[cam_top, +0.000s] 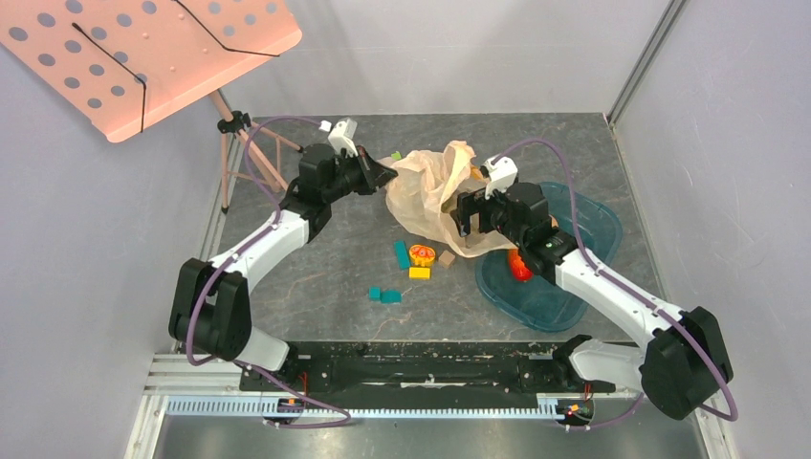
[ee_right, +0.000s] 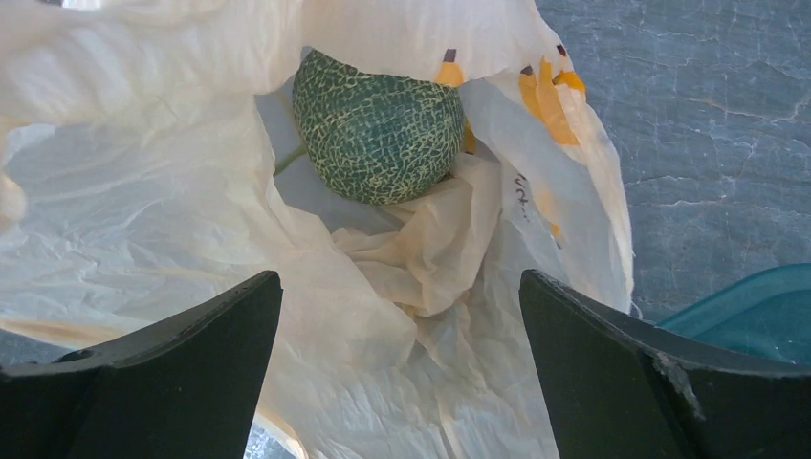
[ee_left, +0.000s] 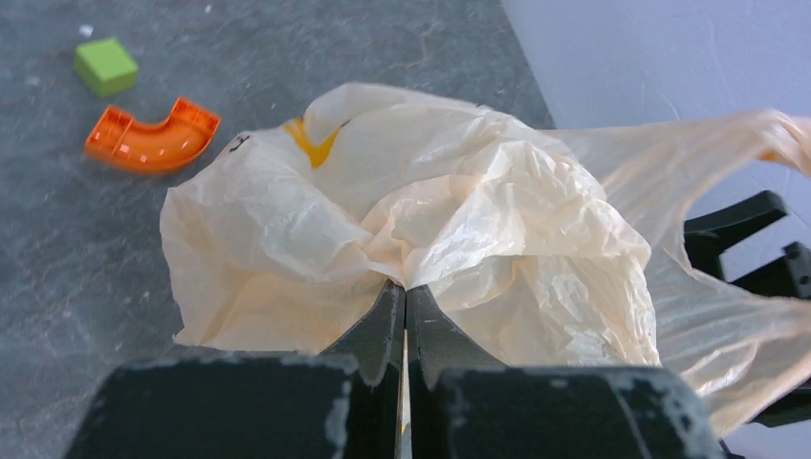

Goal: Take the fake fruits out of the plastic bag
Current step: Adjust the plastic bag at the center of the board.

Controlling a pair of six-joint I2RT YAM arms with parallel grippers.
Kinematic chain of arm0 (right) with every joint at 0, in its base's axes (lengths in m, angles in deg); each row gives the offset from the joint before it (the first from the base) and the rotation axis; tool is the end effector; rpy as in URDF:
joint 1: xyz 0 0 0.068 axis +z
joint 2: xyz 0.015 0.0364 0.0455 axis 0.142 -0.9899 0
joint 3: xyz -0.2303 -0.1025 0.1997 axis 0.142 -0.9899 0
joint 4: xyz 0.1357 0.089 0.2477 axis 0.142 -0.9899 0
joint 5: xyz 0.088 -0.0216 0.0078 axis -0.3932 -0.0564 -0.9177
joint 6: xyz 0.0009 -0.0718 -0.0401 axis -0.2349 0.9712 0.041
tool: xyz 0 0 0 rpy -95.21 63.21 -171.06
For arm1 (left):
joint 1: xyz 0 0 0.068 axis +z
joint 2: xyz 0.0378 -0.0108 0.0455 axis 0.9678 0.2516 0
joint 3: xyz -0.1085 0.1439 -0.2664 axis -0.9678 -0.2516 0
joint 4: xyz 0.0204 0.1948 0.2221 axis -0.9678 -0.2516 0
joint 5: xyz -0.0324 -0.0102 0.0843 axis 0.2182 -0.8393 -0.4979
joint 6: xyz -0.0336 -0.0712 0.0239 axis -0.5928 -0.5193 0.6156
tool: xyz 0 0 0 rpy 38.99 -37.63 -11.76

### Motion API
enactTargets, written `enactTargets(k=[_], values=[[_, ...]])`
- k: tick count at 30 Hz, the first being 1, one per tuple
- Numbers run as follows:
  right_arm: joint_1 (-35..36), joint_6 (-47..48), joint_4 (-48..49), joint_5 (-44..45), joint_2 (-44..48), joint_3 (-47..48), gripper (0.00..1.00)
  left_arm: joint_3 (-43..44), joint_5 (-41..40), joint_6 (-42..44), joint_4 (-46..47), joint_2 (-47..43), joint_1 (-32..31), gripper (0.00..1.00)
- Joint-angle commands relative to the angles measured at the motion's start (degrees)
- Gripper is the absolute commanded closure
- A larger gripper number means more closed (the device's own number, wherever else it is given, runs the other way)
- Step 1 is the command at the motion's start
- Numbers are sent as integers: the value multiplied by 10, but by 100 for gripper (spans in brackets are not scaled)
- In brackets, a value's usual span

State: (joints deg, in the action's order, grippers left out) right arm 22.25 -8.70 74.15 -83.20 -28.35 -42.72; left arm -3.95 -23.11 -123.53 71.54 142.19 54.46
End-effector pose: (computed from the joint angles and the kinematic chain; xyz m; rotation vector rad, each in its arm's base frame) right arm 0.2764 0.1611 0.2952 -0.4129 1.9021 0.4010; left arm 0.3643 -0.1680 0.3087 0.0717 1.9249 -1.0005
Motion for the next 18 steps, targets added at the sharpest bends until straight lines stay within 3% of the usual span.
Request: enactTargets(k=[1, 13, 18], values=[[1, 3, 11, 8, 26, -10, 2, 43, 53, 35, -15, -20, 1, 98], [1, -6, 14, 28, 44, -30, 2, 51, 112, 1, 43, -62, 2, 98], [0, -9, 16, 54, 65, -41, 2, 148, 142, -3, 5, -25, 2, 98]])
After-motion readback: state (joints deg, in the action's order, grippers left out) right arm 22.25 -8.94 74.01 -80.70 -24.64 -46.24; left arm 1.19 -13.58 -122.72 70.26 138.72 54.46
